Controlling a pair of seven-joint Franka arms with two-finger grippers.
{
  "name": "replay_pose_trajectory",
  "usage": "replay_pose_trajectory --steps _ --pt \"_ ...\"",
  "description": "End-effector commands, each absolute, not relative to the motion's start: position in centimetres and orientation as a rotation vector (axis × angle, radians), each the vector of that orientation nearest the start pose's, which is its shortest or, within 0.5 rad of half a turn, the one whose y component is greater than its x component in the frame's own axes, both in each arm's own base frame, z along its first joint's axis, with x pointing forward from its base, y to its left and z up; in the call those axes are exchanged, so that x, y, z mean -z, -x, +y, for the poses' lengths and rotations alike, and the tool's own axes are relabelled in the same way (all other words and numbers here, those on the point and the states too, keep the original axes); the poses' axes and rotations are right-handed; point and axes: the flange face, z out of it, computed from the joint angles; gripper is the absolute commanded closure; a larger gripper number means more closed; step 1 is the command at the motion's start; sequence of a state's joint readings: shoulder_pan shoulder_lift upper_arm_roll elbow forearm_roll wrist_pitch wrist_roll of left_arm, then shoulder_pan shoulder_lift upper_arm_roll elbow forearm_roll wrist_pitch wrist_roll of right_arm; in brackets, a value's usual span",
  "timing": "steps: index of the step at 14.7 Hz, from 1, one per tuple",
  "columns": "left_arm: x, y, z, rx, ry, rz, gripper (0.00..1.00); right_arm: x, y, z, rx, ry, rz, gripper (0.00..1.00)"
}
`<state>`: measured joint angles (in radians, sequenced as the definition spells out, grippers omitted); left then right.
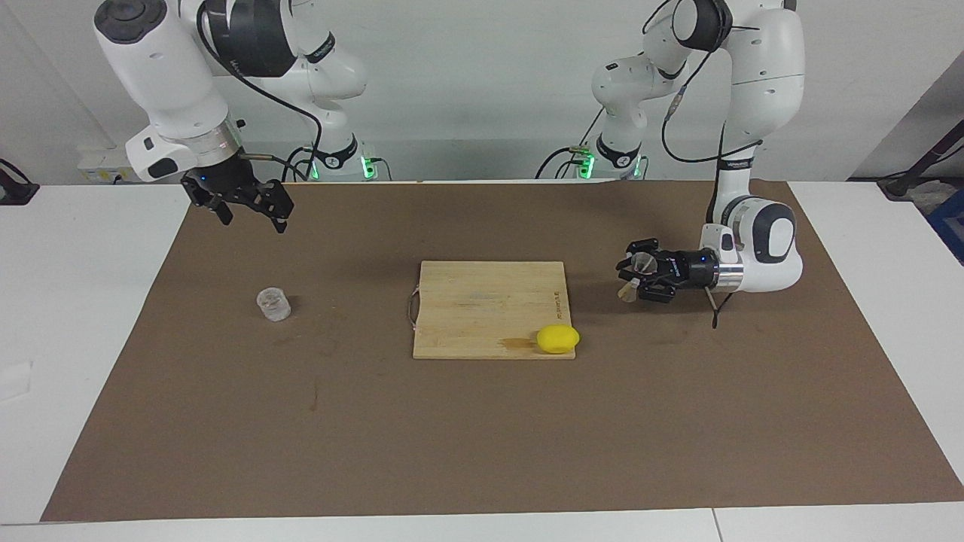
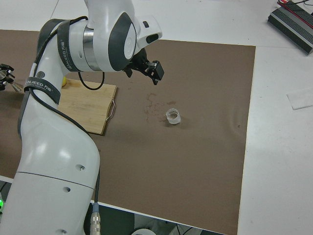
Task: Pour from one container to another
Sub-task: 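Lift the metal cup and carry it over the cutting board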
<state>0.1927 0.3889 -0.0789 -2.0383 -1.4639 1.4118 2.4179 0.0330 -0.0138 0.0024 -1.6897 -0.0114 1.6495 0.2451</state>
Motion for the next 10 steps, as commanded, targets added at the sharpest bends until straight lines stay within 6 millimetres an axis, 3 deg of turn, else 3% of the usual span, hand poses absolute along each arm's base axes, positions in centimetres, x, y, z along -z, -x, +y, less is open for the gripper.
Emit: replay_pose_trajectory --steps 1,5,8,10 --pt "-33.0 -54.7 -7.1 -1.214 -1.085 -1.186 0.80 -58.4 -54.8 1.7 -0.029 3.114 0.314 0.00" --pt "-34.0 -54.0 -12.0 -1.241 -1.113 -1.183 0.80 -58.3 -54.8 1.7 -0.031 3.115 0.314 0.00" --pt "-33.7 -53.7 -18.0 -1.252 -1.131 -1.156 0.79 -58.4 -54.8 1.7 -0.029 3.114 0.314 0.00" --pt "-33.4 -53.5 -20.8 -1.270 -1.167 -1.131 0.79 -58.4 -54.8 1.7 -0.029 3.114 0.314 0.00"
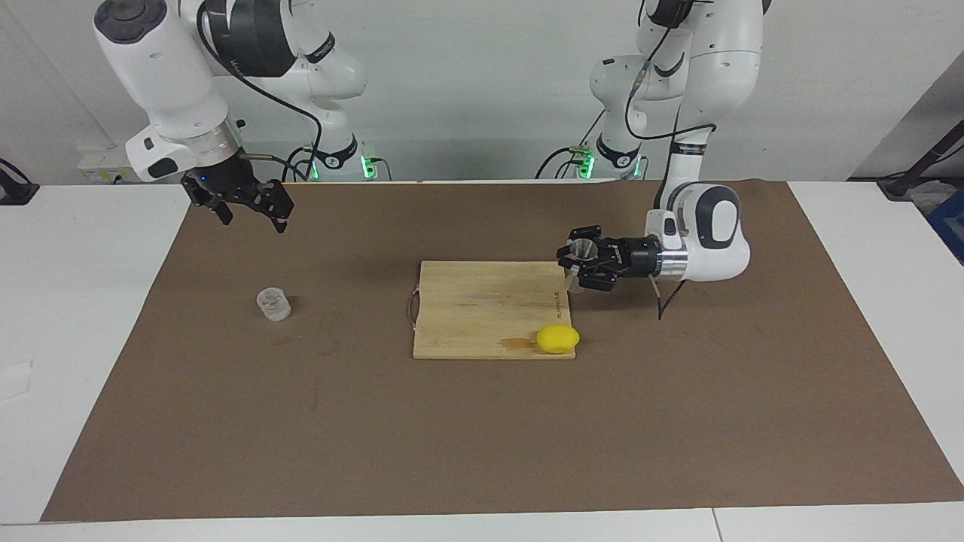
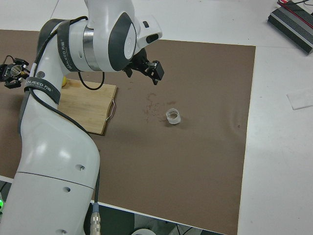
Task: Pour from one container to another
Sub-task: 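Lift the metal cup and carry it over the cutting board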
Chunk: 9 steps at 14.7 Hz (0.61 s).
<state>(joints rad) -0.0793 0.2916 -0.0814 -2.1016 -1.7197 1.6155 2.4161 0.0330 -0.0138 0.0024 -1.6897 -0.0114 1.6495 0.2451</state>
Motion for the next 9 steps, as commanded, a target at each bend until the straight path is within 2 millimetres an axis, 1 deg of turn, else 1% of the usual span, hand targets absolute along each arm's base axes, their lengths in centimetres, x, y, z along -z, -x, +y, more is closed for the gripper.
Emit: replay_pose_trajectory --steps 1,3,4,6,7,8,9 --pt "-33.1 -53.4 -21.9 -1.273 -1.185 -1.121 0.77 -58.4 -54.8 1.7 -0.029 3.114 0.314 0.00" --pt "-32.6 -53.1 -24.1 -1.305 -1.226 -1.106 0.76 -58.4 -54.8 1.7 -0.029 3.114 0.314 0.00" --pt "-32.3 -52.9 -24.5 -1.310 -1.245 -1.105 0.72 -58.4 -54.8 1.7 -0.029 3.114 0.314 0.00" --pt "-31.6 -51.9 -26.4 -1.344 -1.264 -1.055 0.71 -58.3 -54.8 1.7 -0.031 3.115 0.314 0.00" --pt "-31.0 -51.4 -26.9 -1.381 -1.263 -1.034 0.71 -58.4 -54.8 1.7 -0.029 3.114 0.314 0.00" --pt "-29.7 -50.7 -28.2 -1.401 -1.258 -1.020 0.71 -58.4 -54.8 1.7 -0.029 3.114 0.314 0.00" --pt "-28.9 -50.4 -29.0 -1.424 -1.252 -1.016 0.72 -58.4 -54.8 1.7 -0.029 3.114 0.314 0.00"
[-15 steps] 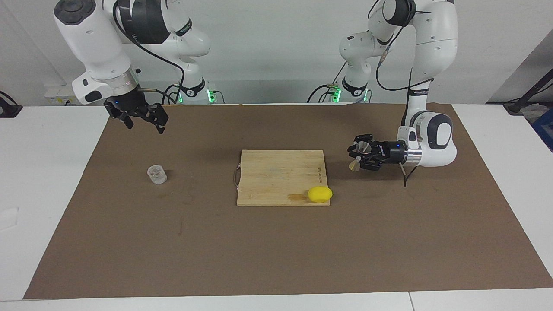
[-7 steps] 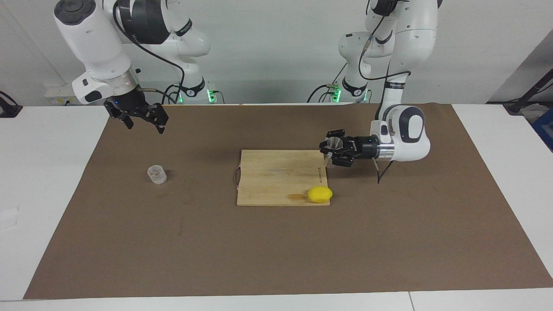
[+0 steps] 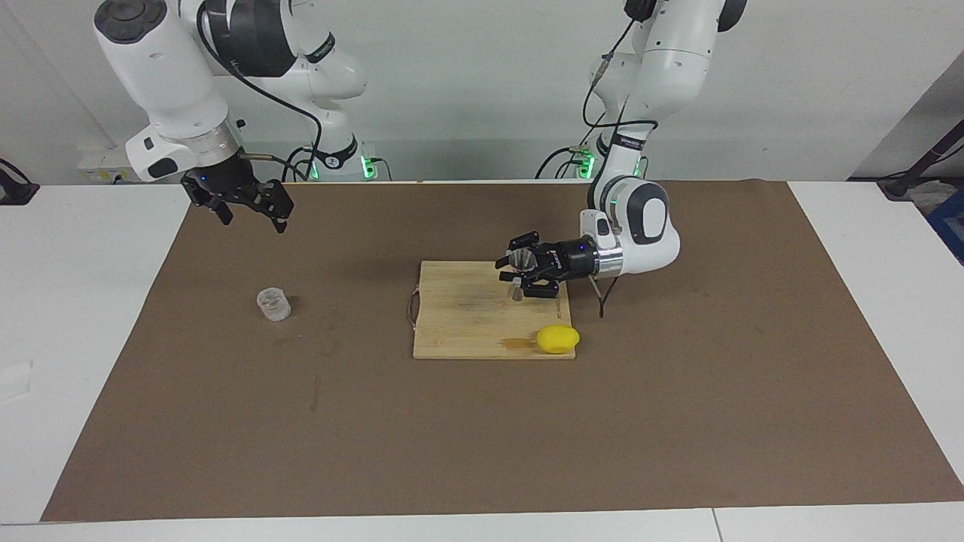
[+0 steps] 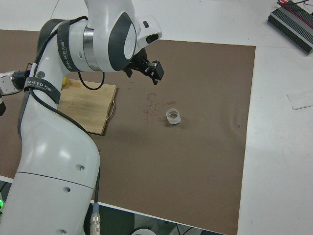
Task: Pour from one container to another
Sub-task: 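Lift the metal cup and carry it over the cutting board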
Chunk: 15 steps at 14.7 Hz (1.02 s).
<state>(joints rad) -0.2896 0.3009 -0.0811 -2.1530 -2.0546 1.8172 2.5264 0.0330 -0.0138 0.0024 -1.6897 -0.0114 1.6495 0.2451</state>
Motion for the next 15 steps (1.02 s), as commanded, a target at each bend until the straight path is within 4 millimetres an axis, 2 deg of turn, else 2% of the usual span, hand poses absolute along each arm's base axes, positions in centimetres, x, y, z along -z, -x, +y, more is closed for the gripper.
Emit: replay_pose_trajectory --steps 1,2,6,8,12,14,15 --pt "-28.3 -50.3 -29.4 -1.434 -1.258 -1.005 0.72 -58.4 -54.8 1.7 -0.029 3.114 0.314 0.00" --pt "-27.8 -49.8 -30.3 -1.424 -1.259 -0.991 0.72 -58.4 -54.8 1.7 -0.029 3.114 0.314 0.00" --pt "-26.5 -49.5 -31.3 -1.431 -1.282 -0.949 0.76 -58.4 -54.8 1.7 -0.029 3.114 0.314 0.00" --pt "-26.1 -48.9 -32.9 -1.446 -1.280 -0.926 0.76 -58.4 -54.8 1.7 -0.029 3.114 0.314 0.00" --pt "-25.2 -49.3 -33.6 -1.460 -1.280 -0.921 0.76 -58.4 -54.8 1.7 -0.029 3.114 0.314 0.00" --pt "-23.8 -49.2 -34.5 -1.465 -1.283 -0.917 0.76 -58.3 -54.8 1.7 -0.031 3.115 0.314 0.00" --pt "-23.7 -49.2 -34.5 -1.466 -1.283 -0.919 0.79 -58.4 -54.8 1.7 -0.029 3.114 0.314 0.00"
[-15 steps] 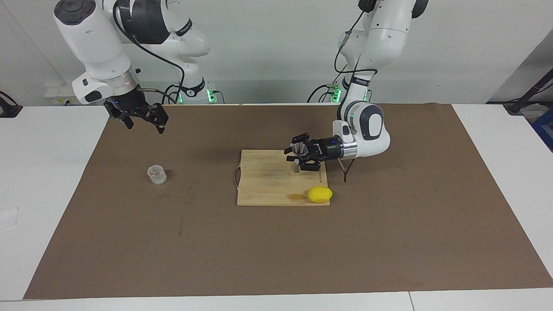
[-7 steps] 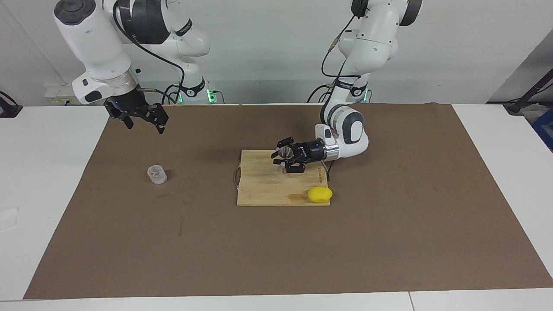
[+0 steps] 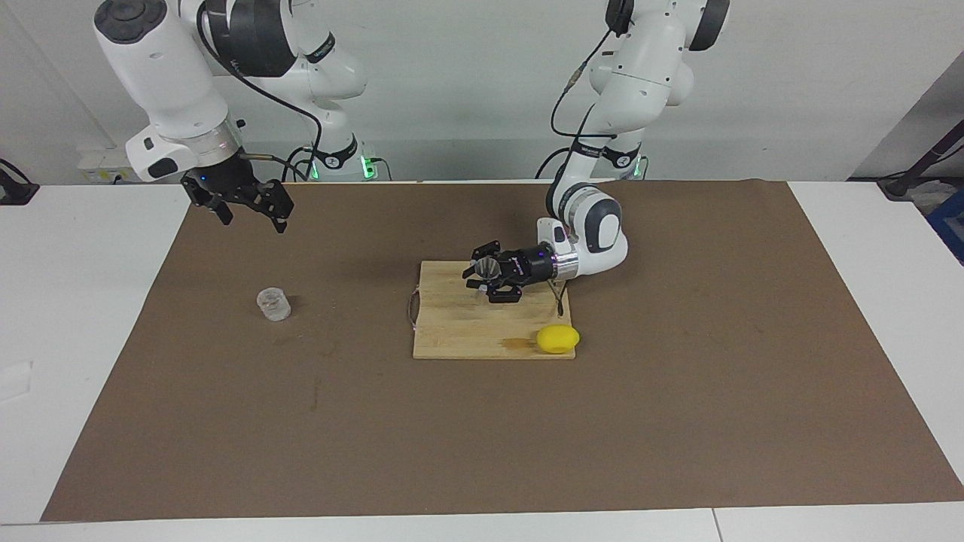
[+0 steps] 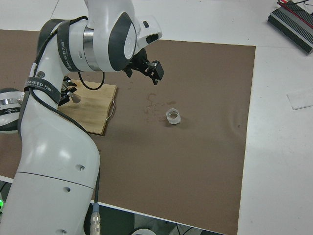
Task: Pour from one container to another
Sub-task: 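Lift the metal cup and carry it over the cutting board, then lower the metal cup onto the board center and open the left gripper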
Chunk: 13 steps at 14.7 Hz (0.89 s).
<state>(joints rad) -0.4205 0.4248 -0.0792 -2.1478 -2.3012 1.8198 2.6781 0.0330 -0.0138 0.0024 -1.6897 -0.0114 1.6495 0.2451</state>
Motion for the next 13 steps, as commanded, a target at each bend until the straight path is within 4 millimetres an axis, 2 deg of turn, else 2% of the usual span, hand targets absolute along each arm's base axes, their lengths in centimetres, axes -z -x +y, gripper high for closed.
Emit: replay_pose_trajectory --steps 1,3,11,13 --pt "-23.3 -49.3 -34.5 -1.463 -1.285 -0.918 0.81 -58.3 -54.8 1.7 -0.031 3.115 0.314 0.00" --pt "-22.5 -49.4 -34.8 -1.467 -1.281 -0.919 0.81 -58.4 -54.8 1.7 -0.029 3.114 0.314 0.00" --pt "-21.7 -49.2 -34.6 -1.474 -1.294 -0.940 0.84 -58.4 -54.8 1.7 -0.029 3.114 0.314 0.00" --pt "-21.2 -48.6 -35.2 -1.478 -1.282 -0.938 0.85 -58.4 -54.8 1.7 -0.029 3.114 0.314 0.00"
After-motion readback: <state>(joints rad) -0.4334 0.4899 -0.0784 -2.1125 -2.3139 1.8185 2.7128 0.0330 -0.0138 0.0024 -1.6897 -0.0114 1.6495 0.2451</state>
